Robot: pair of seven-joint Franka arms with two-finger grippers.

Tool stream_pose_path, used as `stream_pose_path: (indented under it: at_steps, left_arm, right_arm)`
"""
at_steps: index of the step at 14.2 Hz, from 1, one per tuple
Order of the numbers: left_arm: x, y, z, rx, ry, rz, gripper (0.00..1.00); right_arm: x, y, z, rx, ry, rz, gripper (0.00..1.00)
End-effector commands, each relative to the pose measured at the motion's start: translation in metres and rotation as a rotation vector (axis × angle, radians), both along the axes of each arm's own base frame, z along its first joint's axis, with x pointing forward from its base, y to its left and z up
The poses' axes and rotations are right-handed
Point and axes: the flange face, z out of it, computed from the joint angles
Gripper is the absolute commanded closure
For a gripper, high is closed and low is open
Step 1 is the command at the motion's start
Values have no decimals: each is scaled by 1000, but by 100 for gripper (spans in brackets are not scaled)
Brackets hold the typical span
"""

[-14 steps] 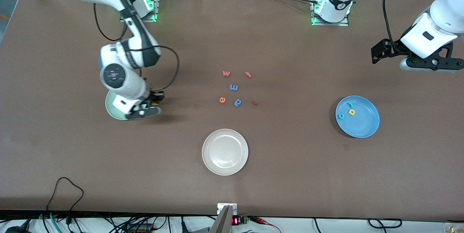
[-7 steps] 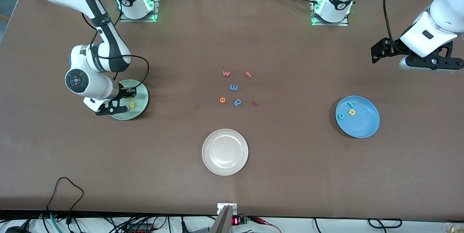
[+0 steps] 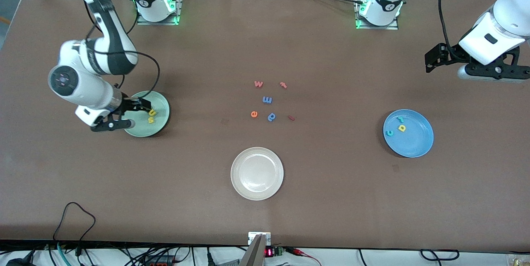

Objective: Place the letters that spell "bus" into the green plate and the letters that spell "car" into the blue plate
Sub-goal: 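Carry the yellow u to the green plate with the right gripper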

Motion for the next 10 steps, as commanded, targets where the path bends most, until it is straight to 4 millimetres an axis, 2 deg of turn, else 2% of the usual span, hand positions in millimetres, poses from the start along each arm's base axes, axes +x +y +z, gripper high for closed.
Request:
stream_pose_path:
  at_steps: [1, 3, 5, 6, 8, 10]
  left_arm:
    - [4, -2, 6, -8, 1, -25, 0]
    - [1, -5, 12, -7, 10, -32, 0]
    - [0, -11, 14, -6, 14, -41, 0]
    - [0, -10, 14, -6, 12, -39, 0]
    - [0, -10, 13, -6, 15, -41, 0]
    - [0, -10, 14, -6, 14, -41, 0]
  right_arm:
    - [14, 0, 107, 0, -35, 9, 0]
    - [17, -6, 174, -1, -67, -4, 0]
    - [14, -31, 217, 1, -68, -47, 0]
    - [12, -36, 235, -9, -65, -57, 0]
    - [8, -59, 254, -11, -79, -97, 0]
    - [4, -64, 262, -6, -91, -107, 0]
